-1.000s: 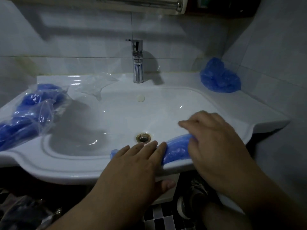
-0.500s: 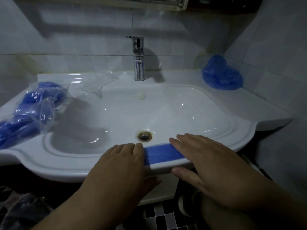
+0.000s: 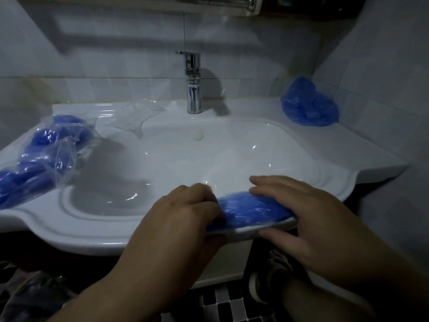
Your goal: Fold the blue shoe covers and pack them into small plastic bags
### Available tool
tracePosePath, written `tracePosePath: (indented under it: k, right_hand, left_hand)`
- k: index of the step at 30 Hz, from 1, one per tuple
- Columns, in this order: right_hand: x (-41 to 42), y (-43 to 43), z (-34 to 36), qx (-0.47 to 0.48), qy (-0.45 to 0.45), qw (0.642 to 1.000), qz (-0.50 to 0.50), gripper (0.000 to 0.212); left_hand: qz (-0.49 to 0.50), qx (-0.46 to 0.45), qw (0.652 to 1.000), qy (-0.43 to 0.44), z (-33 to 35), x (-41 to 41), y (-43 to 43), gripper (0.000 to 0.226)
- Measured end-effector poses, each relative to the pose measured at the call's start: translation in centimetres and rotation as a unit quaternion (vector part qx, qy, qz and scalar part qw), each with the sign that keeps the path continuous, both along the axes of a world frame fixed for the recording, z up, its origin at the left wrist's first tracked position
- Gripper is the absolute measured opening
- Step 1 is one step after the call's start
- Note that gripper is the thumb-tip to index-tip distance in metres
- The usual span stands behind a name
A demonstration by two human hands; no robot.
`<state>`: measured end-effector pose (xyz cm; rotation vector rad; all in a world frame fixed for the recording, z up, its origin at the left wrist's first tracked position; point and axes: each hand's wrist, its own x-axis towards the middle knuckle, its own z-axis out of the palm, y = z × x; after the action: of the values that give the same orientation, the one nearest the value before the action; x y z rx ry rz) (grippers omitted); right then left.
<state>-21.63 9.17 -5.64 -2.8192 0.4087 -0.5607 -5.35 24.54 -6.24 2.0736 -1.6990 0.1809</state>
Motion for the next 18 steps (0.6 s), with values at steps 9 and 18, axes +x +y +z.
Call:
tracePosePath:
  k: [9,18]
  right_hand:
    - [0.3,-1.5,-0.4,0.083,-0.057,0.995,0.001,0.007]
    - [1.9,-0.9,-0.6,0.153,-0.078,0.976,-0.132,0.010]
  left_hand:
    - [0.039,-0.023,0.997,0.057,0.2,0.2,0.0,0.016]
    - [0.156,0.021,0.976,0.150,0.5,1.8,-0.9,0.013]
